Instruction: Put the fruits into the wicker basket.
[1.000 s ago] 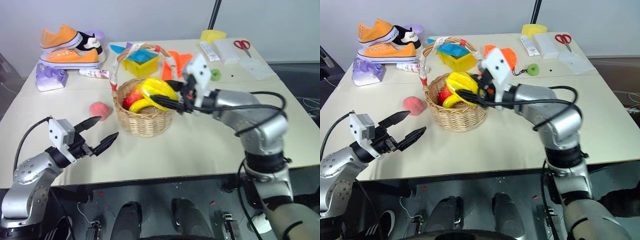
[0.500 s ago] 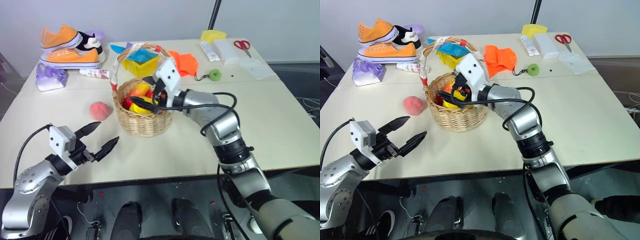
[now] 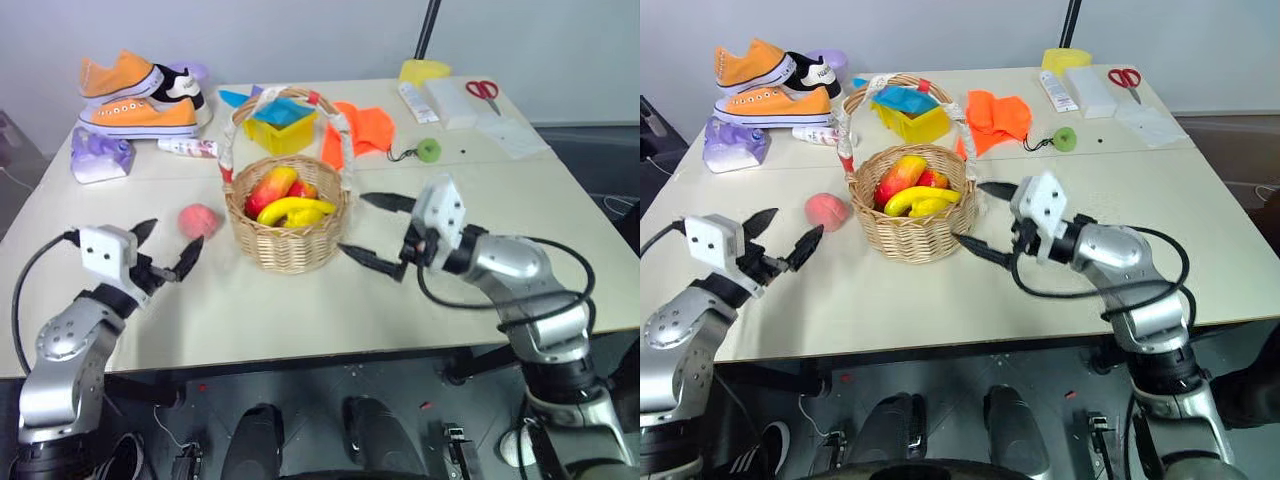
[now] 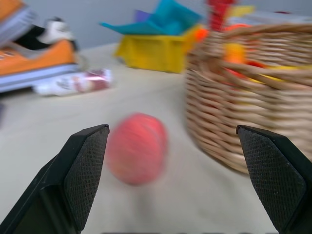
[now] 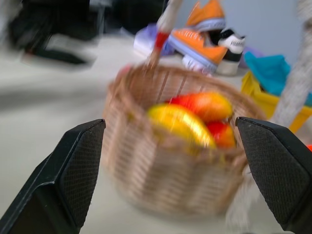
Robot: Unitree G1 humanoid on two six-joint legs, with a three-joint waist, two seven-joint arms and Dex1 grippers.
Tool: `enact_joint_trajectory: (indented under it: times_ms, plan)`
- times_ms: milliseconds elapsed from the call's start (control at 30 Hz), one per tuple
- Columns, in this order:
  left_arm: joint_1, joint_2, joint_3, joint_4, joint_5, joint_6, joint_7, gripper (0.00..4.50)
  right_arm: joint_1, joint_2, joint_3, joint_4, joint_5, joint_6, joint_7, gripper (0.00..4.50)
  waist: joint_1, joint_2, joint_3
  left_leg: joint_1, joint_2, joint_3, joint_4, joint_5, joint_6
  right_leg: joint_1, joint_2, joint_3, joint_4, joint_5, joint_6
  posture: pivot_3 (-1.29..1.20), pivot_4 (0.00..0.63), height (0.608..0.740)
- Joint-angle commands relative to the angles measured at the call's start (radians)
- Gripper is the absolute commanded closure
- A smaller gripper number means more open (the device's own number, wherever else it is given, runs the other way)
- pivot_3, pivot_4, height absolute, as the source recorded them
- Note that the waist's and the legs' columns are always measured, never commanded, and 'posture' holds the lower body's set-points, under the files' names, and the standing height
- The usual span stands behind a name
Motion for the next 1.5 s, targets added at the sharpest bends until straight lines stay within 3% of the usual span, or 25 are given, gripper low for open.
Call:
enact_joint_trajectory:
  times_ms: [33, 267, 733, 1133, 1233, 1333, 1500]
  plan:
    - [-0.054, -0.003, 0.005, 0.03, 0.019, 0.003, 0.035, 0.0, 0.054, -0.013, -0.032, -0.039, -0.028, -0.093, -0.01, 0.04, 0.0, 0.0, 0.0, 0.0, 0.0, 0.0, 0.0, 0.0, 0.0, 0.0, 0.0, 0.0, 0.0, 0.0, 0.0, 0.0, 0.15, 0.74]
    - [-0.182, -0.018, -0.036, 0.159, 0.068, 0.037, 0.085, 0.0, 0.129, 0.0, -0.039, -0.072, -0.01, -0.104, -0.034, 0.04, 0.0, -0.001, 0.0, 0.0, 0.0, 0.0, 0.0, 0.0, 0.0, 0.0, 0.0, 0.0, 0.0, 0.0, 0.0, 0.0, 0.15, 0.74]
    - [-0.434, -0.039, -0.161, 0.437, 0.188, 0.193, 0.163, 0.0, 0.095, 0.006, 0.007, -0.035, -0.048, -0.138, -0.045, 0.04, 0.003, -0.002, 0.001, 0.0, -0.001, -0.001, 0.001, 0.0, 0.0, 0.001, 0.001, 0.0, 0.001, 0.002, 0.004, 0.0, 0.15, 0.74]
    - [-0.502, -0.072, -0.226, 0.533, 0.215, 0.276, 0.116, 0.0, 0.072, 0.029, 0.023, -0.016, -0.052, -0.145, -0.057, 0.04, 0.004, -0.002, 0.001, 0.0, -0.001, -0.001, 0.001, 0.0, 0.0, 0.001, 0.001, 0.0, 0.001, 0.002, 0.004, 0.0, 0.15, 0.74]
    - [-0.507, -0.086, -0.213, 0.532, 0.22, 0.254, 0.134, 0.85, 0.063, 0.031, 0.025, -0.006, -0.066, -0.157, -0.061, 0.0, 0.008, -0.002, 0.001, 0.0, -0.001, -0.001, 0.001, 0.0, 0.0, 0.001, 0.001, 0.0, 0.001, 0.002, 0.004, 0.0, 0.15, 0.74]
    - [-0.519, -0.087, -0.191, 0.529, 0.221, 0.202, 0.14, 2.04, 0.059, 0.035, 0.026, -0.01, -0.063, -0.148, -0.066, 0.0, 0.012, -0.002, 0.001, 0.0, -0.001, -0.001, 0.002, 0.0, 0.0, 0.001, 0.001, 0.0, 0.001, 0.002, 0.004, 0.0, 0.15, 0.74]
    - [-0.466, -0.051, -0.156, 0.43, 0.217, 0.137, 0.128, 2.04, 0.061, 0.032, 0.022, -0.008, -0.068, -0.147, -0.067, 0.0, 0.022, -0.002, 0.001, 0.0, -0.001, -0.001, 0.002, 0.0, 0.0, 0.001, 0.001, 0.0, 0.001, 0.002, 0.004, 0.0, 0.15, 0.74]
